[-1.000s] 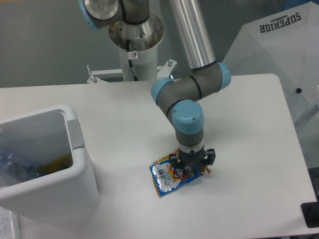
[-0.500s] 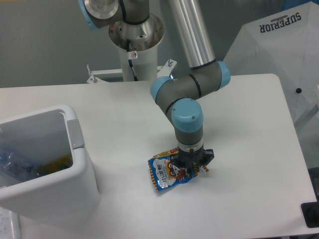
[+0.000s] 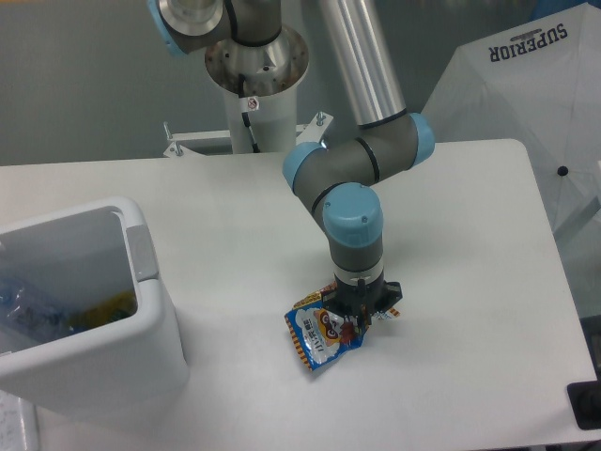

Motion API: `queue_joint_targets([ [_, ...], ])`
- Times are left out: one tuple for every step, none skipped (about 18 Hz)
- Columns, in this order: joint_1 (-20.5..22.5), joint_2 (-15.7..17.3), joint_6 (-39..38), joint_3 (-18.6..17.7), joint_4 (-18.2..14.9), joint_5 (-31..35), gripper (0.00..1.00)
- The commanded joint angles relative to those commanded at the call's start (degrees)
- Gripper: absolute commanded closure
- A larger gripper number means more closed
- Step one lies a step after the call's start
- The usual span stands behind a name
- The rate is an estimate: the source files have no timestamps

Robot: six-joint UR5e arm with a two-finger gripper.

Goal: Place the trash in the trash can
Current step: 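Pinch the edge of the colourful snack wrapper with the gripper, then lift the wrapper up off the table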

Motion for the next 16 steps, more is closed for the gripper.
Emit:
queue_joint_targets([
  [-0.1,0.0,0.0,0.3,-0.1,0.0,0.87],
  [0.0,0.0,-0.1,0.4,-0.2,0.0,0.89],
  [-0.1,0.0,-0.1,0.4,-0.2,-0.3,0.9],
  [-0.1,0.0,-0.1,0.4,-0.3,-1.5,0.9],
  [0.0,0.1,-0.1,0.9,-0.3,-3.0,0.91],
  [0.1,0.5,-0.3,1.3,-0.3,-4.7,0.91],
  [0.4,1.7,-0.7,1.6,-0.4,-6.8,0.91],
  [0.5,2.5,-1.2,1.6,-0.3,-9.2,0.91],
  [1.1,2.9,-1.9,1.7,-0.3,-11.9,0.91],
  [1.5,3.1,-2.8,1.7,-0.3,-14.4,0.91],
  [1.8,3.7,-4.0,1.9,-0.3,-16.5,0.91],
  [1.8,4.4,-5.6,2.3,-0.3,-18.3,0.91],
  [2.2,4.9,-7.5,3.0,-0.3,-19.8,0.91],
  [2.5,5.0,-9.8,4.2,-0.3,-21.3,0.91],
  [2.6,5.5,-12.4,5.7,-0.3,-23.0,0.91],
  [2.8,6.6,-15.1,7.4,-0.3,-25.0,0.91],
])
